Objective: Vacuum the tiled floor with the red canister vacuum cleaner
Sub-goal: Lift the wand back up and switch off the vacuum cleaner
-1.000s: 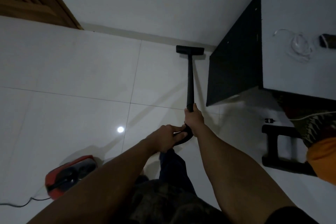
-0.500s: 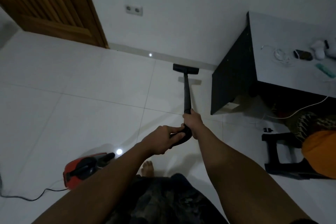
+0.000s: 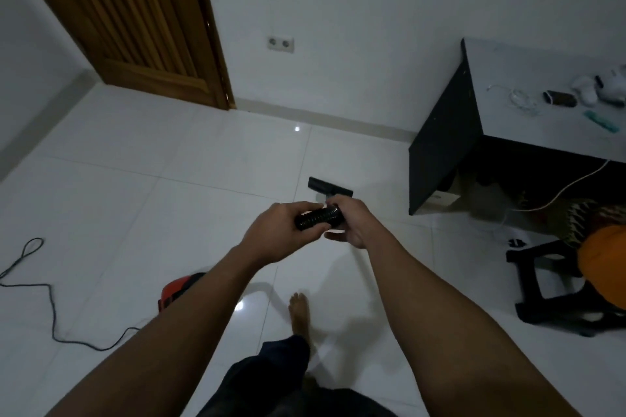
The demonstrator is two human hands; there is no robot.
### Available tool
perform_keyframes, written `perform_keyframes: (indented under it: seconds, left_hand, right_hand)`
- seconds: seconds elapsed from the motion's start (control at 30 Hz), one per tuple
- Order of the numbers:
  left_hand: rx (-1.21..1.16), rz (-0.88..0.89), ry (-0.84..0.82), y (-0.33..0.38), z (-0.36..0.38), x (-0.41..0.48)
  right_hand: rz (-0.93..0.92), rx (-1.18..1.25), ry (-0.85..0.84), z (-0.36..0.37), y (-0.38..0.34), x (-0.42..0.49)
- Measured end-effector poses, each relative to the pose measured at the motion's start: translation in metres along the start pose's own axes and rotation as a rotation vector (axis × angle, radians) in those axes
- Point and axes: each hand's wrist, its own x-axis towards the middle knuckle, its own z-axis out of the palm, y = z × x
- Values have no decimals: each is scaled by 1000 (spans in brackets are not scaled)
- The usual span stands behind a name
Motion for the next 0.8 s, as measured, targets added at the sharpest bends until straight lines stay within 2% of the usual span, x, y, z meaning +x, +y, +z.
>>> perform_keyframes:
  seconds: [0.17, 0.37, 0.67, 0.8]
  left_hand:
    - [107, 7, 116, -13, -31, -54]
    - [130, -44, 208, -45, -67, -96]
    - [60, 11, 216, -119, -154, -119]
    - [-19, 6, 205, -156, -187, -122]
  right_hand:
    - [-81, -20, -53, 38, 33, -42]
    - [-137, -77, -84, 96, 53, -63]
    - [-243, -131, -109, 210, 55, -52]
    - [-352, -309, -122, 260, 52, -49]
